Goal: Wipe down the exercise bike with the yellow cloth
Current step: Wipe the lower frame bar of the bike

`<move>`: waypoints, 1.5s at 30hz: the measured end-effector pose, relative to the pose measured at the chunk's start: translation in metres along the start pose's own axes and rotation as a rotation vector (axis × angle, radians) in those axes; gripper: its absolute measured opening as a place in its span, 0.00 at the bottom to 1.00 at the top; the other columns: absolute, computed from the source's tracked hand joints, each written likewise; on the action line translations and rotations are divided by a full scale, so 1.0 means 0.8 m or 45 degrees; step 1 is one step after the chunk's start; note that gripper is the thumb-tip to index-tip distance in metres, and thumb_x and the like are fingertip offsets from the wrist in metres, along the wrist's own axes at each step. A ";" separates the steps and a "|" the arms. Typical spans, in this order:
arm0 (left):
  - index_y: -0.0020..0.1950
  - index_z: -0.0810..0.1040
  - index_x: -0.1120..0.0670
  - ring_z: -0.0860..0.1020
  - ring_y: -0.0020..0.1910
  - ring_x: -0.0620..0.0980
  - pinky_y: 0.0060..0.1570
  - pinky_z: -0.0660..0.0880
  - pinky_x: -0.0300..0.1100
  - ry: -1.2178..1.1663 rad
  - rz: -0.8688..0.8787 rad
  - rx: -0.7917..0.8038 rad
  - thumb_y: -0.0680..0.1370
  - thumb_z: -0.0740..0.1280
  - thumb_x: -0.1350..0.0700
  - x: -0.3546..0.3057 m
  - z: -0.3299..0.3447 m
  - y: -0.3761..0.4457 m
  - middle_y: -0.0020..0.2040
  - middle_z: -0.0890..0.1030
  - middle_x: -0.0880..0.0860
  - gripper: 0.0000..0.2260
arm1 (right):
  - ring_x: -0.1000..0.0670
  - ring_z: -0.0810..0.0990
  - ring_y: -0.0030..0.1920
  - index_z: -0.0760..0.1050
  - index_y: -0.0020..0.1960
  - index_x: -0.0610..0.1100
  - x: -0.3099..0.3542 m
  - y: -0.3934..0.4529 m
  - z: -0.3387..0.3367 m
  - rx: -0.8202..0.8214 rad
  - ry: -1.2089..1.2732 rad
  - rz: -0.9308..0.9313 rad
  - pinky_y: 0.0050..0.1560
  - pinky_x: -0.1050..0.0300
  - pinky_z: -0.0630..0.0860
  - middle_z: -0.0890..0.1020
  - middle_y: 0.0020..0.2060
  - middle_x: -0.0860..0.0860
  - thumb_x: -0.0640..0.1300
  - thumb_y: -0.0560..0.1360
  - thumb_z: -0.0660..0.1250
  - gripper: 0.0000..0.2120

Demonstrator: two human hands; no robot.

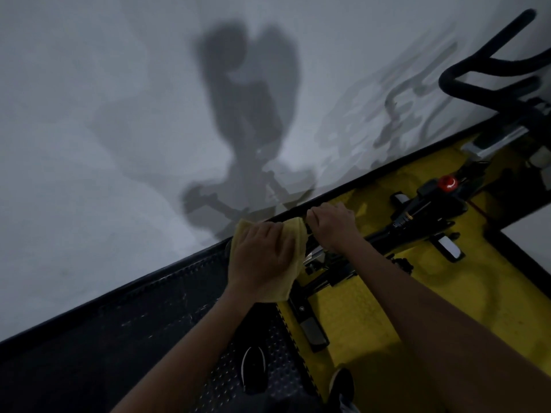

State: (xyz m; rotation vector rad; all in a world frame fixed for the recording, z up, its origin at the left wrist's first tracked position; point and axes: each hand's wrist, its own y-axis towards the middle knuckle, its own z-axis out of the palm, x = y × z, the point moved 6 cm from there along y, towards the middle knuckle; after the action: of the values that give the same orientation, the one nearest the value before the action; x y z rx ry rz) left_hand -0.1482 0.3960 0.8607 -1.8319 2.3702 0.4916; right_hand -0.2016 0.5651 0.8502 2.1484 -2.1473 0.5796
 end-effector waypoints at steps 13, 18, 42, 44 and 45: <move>0.47 0.78 0.54 0.77 0.40 0.53 0.40 0.68 0.45 0.300 -0.124 0.206 0.83 0.51 0.47 -0.019 0.008 0.037 0.43 0.81 0.52 0.19 | 0.40 0.71 0.60 0.75 0.54 0.44 -0.002 0.002 0.002 0.000 0.015 0.004 0.59 0.45 0.65 0.77 0.56 0.45 0.53 0.86 0.47 0.21; 0.62 0.77 0.48 0.76 0.51 0.49 0.52 0.72 0.45 -0.054 -0.039 0.142 0.82 0.53 0.37 0.044 -0.001 0.005 0.56 0.80 0.48 0.22 | 0.40 0.71 0.60 0.75 0.55 0.44 -0.002 0.002 0.002 -0.002 0.037 0.001 0.61 0.44 0.65 0.77 0.54 0.45 0.53 0.86 0.47 0.21; 0.31 0.72 0.56 0.74 0.32 0.53 0.38 0.66 0.44 0.064 -0.498 0.148 0.82 0.52 0.47 0.015 0.011 0.045 0.37 0.81 0.56 0.23 | 0.40 0.71 0.60 0.75 0.57 0.43 -0.001 -0.001 -0.001 -0.006 0.030 0.017 0.61 0.45 0.65 0.77 0.56 0.45 0.52 0.86 0.46 0.21; 0.39 0.77 0.54 0.76 0.39 0.53 0.43 0.67 0.46 0.116 -0.261 0.060 0.83 0.53 0.46 -0.003 0.005 0.033 0.42 0.82 0.53 0.20 | 0.40 0.71 0.60 0.75 0.55 0.43 -0.002 -0.002 -0.001 -0.005 0.033 0.006 0.60 0.45 0.65 0.77 0.56 0.44 0.52 0.86 0.47 0.21; 0.47 0.79 0.52 0.76 0.44 0.52 0.47 0.68 0.46 0.071 -0.157 0.045 0.83 0.53 0.43 -0.003 0.004 0.023 0.46 0.82 0.52 0.19 | 0.40 0.71 0.60 0.76 0.54 0.43 -0.002 -0.002 -0.001 -0.012 0.030 -0.007 0.60 0.45 0.65 0.77 0.55 0.44 0.52 0.86 0.47 0.21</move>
State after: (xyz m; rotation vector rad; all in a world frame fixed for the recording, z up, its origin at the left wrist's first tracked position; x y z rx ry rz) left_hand -0.1653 0.4032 0.8620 -1.9856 2.2665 0.3879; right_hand -0.2004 0.5669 0.8505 2.1304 -2.1274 0.5901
